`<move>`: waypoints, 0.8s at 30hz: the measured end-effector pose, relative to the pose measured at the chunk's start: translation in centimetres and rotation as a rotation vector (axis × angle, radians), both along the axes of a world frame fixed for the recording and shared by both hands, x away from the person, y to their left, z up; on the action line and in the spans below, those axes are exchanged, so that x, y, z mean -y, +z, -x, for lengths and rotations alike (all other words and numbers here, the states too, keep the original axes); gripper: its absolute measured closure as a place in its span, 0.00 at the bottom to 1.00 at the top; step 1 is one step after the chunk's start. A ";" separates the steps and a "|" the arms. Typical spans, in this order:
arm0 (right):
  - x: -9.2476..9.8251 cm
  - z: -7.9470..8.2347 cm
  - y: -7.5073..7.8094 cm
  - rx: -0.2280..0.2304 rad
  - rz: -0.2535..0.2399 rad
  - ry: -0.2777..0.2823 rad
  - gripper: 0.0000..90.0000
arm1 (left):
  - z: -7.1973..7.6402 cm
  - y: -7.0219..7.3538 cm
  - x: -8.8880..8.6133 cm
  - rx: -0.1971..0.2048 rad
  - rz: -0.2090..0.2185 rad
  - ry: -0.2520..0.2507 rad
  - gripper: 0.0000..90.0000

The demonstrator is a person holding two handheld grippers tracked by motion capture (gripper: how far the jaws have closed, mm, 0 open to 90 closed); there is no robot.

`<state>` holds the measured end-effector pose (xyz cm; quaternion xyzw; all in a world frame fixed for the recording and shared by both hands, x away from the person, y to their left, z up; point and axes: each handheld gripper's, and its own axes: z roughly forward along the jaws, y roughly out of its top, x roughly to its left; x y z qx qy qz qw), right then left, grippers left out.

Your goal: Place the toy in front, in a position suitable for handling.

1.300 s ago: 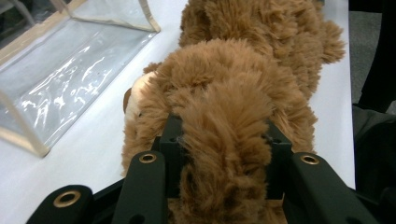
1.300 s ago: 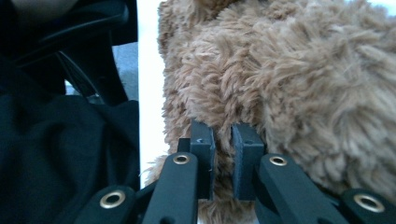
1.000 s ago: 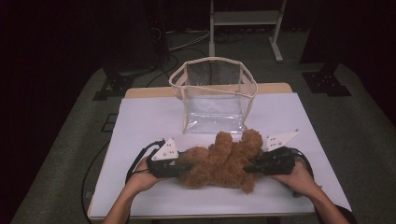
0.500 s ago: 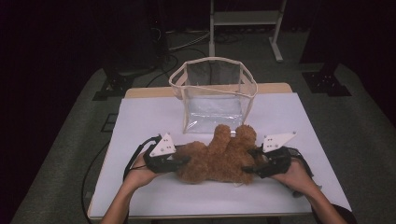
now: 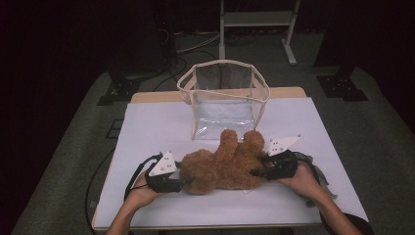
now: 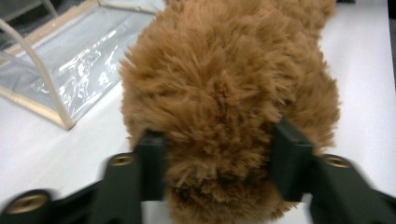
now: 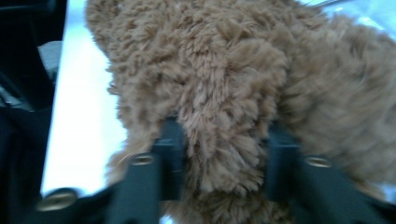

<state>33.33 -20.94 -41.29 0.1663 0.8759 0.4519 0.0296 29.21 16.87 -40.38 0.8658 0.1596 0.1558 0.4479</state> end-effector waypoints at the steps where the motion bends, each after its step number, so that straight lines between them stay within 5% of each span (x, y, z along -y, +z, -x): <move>1: 0.0 0.1 0.0 -0.011 -0.007 0.005 0.77 | 0.1 0.2 0.0 0.003 -0.003 -0.003 0.64; 6: 0.1 1.0 1.4 -0.039 -0.046 0.043 0.84 | 0.6 1.5 -0.5 -0.022 0.058 -0.012 0.73; 15: 0.5 4.3 3.3 -0.106 -0.047 0.083 0.86 | 2.7 1.3 -0.7 -0.110 0.051 -0.079 0.73; 20: 0.9 3.2 2.8 -0.060 -0.030 0.000 0.83 | 1.3 1.9 -0.5 -0.032 0.047 -0.024 0.64; 24: 1.4 0.3 2.3 -0.077 -0.088 -0.076 0.77 | 0.8 3.5 -1.1 0.060 0.116 0.027 0.51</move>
